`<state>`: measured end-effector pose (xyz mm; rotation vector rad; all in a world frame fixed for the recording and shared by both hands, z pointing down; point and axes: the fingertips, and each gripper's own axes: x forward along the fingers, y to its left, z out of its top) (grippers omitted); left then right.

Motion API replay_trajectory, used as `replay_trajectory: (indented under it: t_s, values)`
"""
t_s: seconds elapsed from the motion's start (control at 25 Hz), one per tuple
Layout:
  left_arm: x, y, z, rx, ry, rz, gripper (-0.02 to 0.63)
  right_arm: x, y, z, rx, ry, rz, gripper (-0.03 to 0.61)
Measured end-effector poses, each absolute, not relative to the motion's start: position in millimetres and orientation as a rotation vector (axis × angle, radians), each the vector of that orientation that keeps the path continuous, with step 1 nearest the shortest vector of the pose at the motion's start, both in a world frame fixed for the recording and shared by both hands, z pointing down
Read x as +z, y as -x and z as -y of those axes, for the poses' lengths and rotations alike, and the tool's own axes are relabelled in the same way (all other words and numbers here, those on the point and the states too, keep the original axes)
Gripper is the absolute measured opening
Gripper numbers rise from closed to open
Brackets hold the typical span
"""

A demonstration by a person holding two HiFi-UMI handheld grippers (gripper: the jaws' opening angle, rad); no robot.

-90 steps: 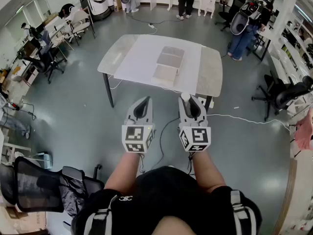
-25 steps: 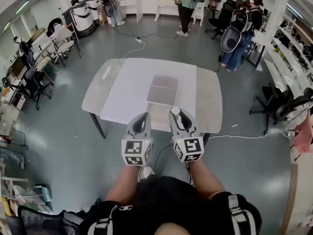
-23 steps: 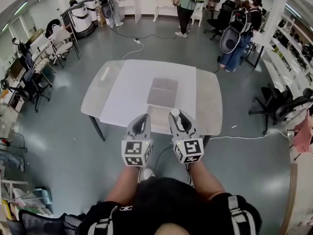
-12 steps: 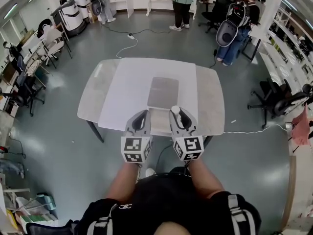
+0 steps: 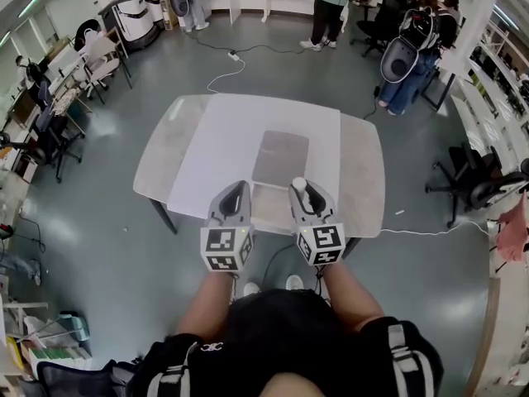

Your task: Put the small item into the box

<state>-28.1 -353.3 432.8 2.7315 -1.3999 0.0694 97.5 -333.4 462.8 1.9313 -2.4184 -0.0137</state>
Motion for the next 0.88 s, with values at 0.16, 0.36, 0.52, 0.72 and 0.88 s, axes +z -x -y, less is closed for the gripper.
replay_trajectory:
  t_s: [0.16, 0.36, 0.52, 0.72, 0.88]
  values:
    - [435, 20, 356, 0.084, -2.721, 1.424, 0.012, 481, -105, 346, 0.009, -1.869, 2.41, 0.124]
    - [436, 24, 367, 0.099, -2.704, 1.462, 0.012, 505, -99, 368, 0.014, -1.751, 2.381, 0.124]
    - [435, 25, 371, 0.104, -2.689, 1.488, 0.012, 524, -96, 382, 0.037, -1.664, 2.376, 0.123]
    - [436, 28, 375, 0.101, -2.664, 1.529, 0.012, 557, -89, 396, 0.09, -1.535, 2.346, 0.124]
    - [436, 33, 377, 0.093, -2.639, 1.56, 0.012, 590, -81, 405, 0.138, -1.416, 2.295, 0.124]
